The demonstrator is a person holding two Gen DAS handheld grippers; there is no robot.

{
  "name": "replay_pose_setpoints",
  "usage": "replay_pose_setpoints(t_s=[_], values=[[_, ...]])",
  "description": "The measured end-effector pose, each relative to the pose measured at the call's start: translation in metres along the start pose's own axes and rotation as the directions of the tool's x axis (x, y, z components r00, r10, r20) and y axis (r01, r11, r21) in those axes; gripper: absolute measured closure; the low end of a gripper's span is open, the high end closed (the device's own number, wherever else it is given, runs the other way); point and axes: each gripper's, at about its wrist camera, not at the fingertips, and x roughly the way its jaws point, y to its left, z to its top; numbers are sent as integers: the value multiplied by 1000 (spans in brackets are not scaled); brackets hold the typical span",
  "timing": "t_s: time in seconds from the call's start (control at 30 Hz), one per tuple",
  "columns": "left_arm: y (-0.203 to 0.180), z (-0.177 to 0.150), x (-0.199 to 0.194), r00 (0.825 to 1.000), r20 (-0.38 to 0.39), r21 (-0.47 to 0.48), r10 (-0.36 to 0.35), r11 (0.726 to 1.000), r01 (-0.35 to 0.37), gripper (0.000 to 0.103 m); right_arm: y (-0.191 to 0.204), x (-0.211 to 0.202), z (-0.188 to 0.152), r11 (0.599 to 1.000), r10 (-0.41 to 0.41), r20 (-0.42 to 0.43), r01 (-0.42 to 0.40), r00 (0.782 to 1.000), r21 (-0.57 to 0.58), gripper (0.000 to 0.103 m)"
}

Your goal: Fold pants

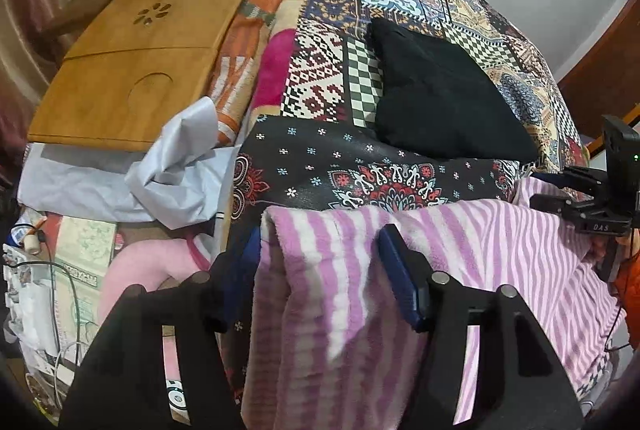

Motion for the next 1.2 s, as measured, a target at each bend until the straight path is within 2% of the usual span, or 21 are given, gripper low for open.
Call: replay_pose_setpoints(t_s=[0.03,0.13,0.2,0.3,0.43,0.47,0.5,0.63,0.67,0.73,0.8,0.87,0.93,1.0,1.03,1.1,1.2], values=[[-2,-1,-1,1000,8,8,9,1000,-9,46,3,0,-1,1000,4,-5,-4,1000,-10,59],[-7,-3,-6,998,38,36,47,998,-48,57,8,-5,-3,999,-12,-4,12,1000,-34,84],[-10,-5,-13,996,60,51,64,996,-67,70,10,-15,-7,1000,-11,32,12,999,-23,93],[-11,-9,-23,995,84,54,56,997,-60,72,14,-34,-10,1000,-15,95,16,995,-12,95],[-12,-15,-39,990,122,55,67,996,-74,74,29,-57,-9,997,-62,183,70,981,-39,97],[-12,-16,-44,988,133,50,73,996,-80,79,32,-63,-8,996,-71,206,81,976,-39,97],[-10,-16,-50,986,146,42,77,996,-84,97,33,-68,-4,995,-82,228,92,970,-35,97],[-1,-16,-67,980,178,9,90,996,-93,96,30,-74,20,994,-105,289,112,952,-9,101],[1,-16,-68,978,178,8,103,994,-106,96,30,-76,28,992,-121,317,129,941,-6,101],[5,-15,-68,979,169,2,112,993,-114,96,29,-74,47,991,-119,339,130,933,-9,101],[7,-14,-64,979,157,-3,132,991,-133,97,27,-69,61,992,-112,337,123,935,-11,101],[8,-15,-62,979,154,0,135,991,-137,97,24,-60,70,996,-76,294,87,953,-25,101],[7,-16,-58,980,146,11,136,990,-139,97,23,-54,65,997,-59,242,68,969,-29,99],[5,-17,-52,981,139,21,134,990,-138,97,22,-45,53,998,-42,187,51,981,-41,87],[5,-18,-51,982,135,22,132,990,-136,97,22,-41,46,998,-42,166,50,985,-49,72],[4,-17,-46,983,129,25,131,990,-136,97,20,-31,31,995,-70,118,78,991,-64,56],[2,-16,-42,984,123,29,126,991,-130,97,13,-15,18,997,-50,22,51,998,-51,56]])
